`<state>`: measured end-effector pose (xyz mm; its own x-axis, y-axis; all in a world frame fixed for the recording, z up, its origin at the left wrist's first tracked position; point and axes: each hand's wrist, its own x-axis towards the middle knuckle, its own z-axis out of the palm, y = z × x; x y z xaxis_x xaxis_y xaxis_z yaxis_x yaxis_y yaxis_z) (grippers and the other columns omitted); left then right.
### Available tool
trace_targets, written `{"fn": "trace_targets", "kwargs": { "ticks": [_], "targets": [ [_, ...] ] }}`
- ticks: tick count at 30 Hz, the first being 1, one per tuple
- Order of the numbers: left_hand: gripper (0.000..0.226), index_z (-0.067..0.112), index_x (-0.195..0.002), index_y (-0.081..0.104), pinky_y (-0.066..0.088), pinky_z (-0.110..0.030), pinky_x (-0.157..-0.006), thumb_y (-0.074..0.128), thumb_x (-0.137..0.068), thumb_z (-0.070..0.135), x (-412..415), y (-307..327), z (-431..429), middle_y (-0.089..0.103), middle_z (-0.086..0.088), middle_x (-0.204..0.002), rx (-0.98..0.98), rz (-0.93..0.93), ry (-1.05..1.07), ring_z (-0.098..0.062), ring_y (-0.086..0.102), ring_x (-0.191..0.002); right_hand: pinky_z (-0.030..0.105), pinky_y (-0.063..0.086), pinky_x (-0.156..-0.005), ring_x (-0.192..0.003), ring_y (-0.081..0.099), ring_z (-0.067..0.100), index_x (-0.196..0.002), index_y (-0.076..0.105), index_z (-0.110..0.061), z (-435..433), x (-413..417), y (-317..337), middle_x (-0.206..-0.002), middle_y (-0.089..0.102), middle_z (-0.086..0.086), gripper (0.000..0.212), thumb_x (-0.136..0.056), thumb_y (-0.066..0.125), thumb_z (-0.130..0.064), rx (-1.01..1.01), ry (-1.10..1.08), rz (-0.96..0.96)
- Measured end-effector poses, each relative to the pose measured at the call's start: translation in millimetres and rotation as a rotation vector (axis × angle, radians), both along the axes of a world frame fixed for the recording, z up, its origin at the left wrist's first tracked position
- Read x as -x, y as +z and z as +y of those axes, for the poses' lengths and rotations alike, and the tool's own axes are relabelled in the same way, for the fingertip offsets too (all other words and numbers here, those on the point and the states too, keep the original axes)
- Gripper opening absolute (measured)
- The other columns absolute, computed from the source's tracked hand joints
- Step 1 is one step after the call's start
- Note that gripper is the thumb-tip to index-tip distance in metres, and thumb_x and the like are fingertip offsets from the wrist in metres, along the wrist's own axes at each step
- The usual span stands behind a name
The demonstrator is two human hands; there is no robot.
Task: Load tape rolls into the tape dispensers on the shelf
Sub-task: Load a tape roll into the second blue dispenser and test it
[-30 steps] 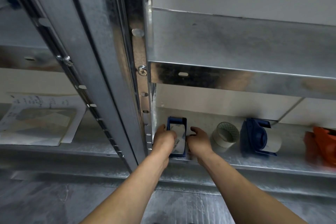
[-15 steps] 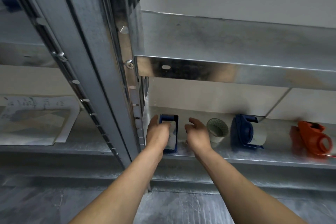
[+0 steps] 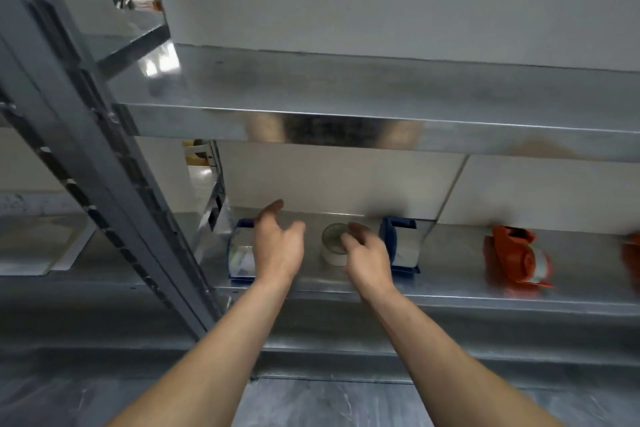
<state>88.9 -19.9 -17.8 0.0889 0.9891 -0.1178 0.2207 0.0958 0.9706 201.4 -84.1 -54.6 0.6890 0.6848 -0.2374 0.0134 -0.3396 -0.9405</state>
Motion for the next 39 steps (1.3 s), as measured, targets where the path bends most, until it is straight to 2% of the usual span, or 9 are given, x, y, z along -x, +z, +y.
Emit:
{"fn": "trace_targets", "kwargs": {
  "ticks": [6, 10, 13, 17, 26, 30, 35, 37, 39],
  "targets": [
    [0.050, 0.019, -0.134, 0.051, 0.031, -0.024, -0.096, 0.060, -0.085, 0.011, -52.7, -4.2, -52.8, 0.051, 0.001, -0.137, -0.060, -0.025, -0.057, -0.012, 0.046, -0.118, 0.049, 0.050, -0.102, -0.115, 0.060, 0.017, -0.132, 0.059, -0.021, -52.1, -48.9, 7.4, -0.121, 0.063, -0.006, 0.041, -0.092, 0.056, -0.031, -0.050, -0.037, 0.024],
    [0.053, 0.016, -0.137, 0.050, 0.032, -0.020, -0.091, 0.058, -0.086, 0.006, -82.7, -4.8, -77.4, 0.053, 0.005, -0.125, -0.025, -0.069, -0.080, -0.007, 0.047, -0.108, 0.049, 0.051, -0.100, -0.110, 0.061, 0.016, -0.129, 0.061, -0.022, -80.1, -80.0, 9.8, -0.111, 0.065, -0.008, 0.038, -0.092, 0.056, -0.028, -0.064, -0.077, 0.012],
    [0.054, 0.018, -0.138, 0.049, 0.034, -0.022, -0.092, 0.057, -0.086, 0.006, -97.5, -7.3, -90.1, 0.050, 0.007, -0.124, 0.009, -0.066, -0.125, -0.008, 0.048, -0.108, 0.050, 0.051, -0.100, -0.112, 0.061, 0.017, -0.130, 0.060, -0.020, -93.4, -98.4, 8.5, -0.116, 0.064, -0.005, 0.037, -0.094, 0.056, -0.026, -0.070, -0.114, 0.005],
    [0.053, 0.016, -0.137, 0.049, 0.037, -0.033, -0.108, 0.057, -0.086, 0.006, -112.7, -12.8, -93.4, 0.054, 0.002, -0.131, 0.040, -0.050, -0.150, -0.015, 0.049, -0.123, 0.050, 0.049, -0.102, -0.116, 0.059, 0.017, -0.132, 0.059, -0.019, -100.1, -115.0, 4.1, -0.119, 0.063, -0.004, 0.038, -0.095, 0.056, -0.024, -0.067, -0.148, 0.034],
    [0.050, 0.016, -0.133, 0.050, 0.036, -0.027, -0.088, 0.061, -0.086, 0.004, -147.2, -46.0, -70.1, 0.057, -0.005, -0.128, 0.190, -0.010, -0.219, -0.016, 0.051, -0.110, 0.048, 0.049, -0.103, -0.116, 0.057, 0.020, -0.132, 0.056, -0.026, -96.7, -144.9, -18.3, -0.127, 0.062, 0.003, 0.038, -0.094, 0.052, -0.019, 0.031, -0.173, 0.004],
    [0.053, 0.017, -0.137, 0.048, 0.038, -0.027, -0.086, 0.061, -0.087, 0.006, -157.8, -60.3, -57.7, 0.056, -0.007, -0.133, 0.228, 0.028, -0.269, -0.020, 0.052, -0.111, 0.039, 0.047, -0.103, -0.119, 0.057, 0.023, -0.133, 0.055, -0.022, -90.4, -158.4, -29.5, -0.131, 0.061, 0.007, 0.038, -0.096, 0.055, -0.015, 0.114, -0.169, -0.030],
    [0.056, 0.015, -0.140, 0.043, 0.043, -0.030, -0.089, 0.060, -0.088, 0.006, -166.9, -74.8, -48.6, 0.055, -0.008, -0.134, 0.257, 0.096, -0.321, -0.026, 0.054, -0.120, 0.037, 0.051, -0.097, -0.113, 0.060, 0.022, -0.135, 0.054, -0.021, -77.9, -162.2, -48.1, -0.132, 0.061, 0.009, 0.044, -0.093, 0.058, -0.011, 0.186, -0.141, -0.039],
    [0.045, 0.014, -0.129, 0.052, 0.046, -0.031, -0.087, 0.059, -0.086, 0.002, -170.1, -77.3, -46.7, 0.062, -0.003, -0.117, 0.264, 0.115, -0.336, -0.024, 0.058, -0.109, 0.041, 0.052, -0.098, -0.116, 0.060, 0.025, -0.135, 0.054, -0.020, -74.0, -162.4, -53.9, -0.133, 0.061, 0.010, 0.045, -0.091, 0.058, -0.010, 0.210, -0.124, -0.042],
    [0.033, 0.025, -0.095, 0.059, 0.050, -0.032, -0.081, 0.056, -0.083, -0.006, -174.2, -76.8, -46.5, 0.063, 0.006, -0.089, 0.254, 0.133, -0.364, -0.019, 0.060, -0.089, 0.042, 0.052, -0.099, -0.118, 0.059, 0.026, -0.137, 0.053, -0.018, -69.5, -163.7, -57.5, -0.134, 0.060, 0.010, 0.047, -0.090, 0.058, -0.010, 0.226, -0.103, -0.033]
  ]
}}
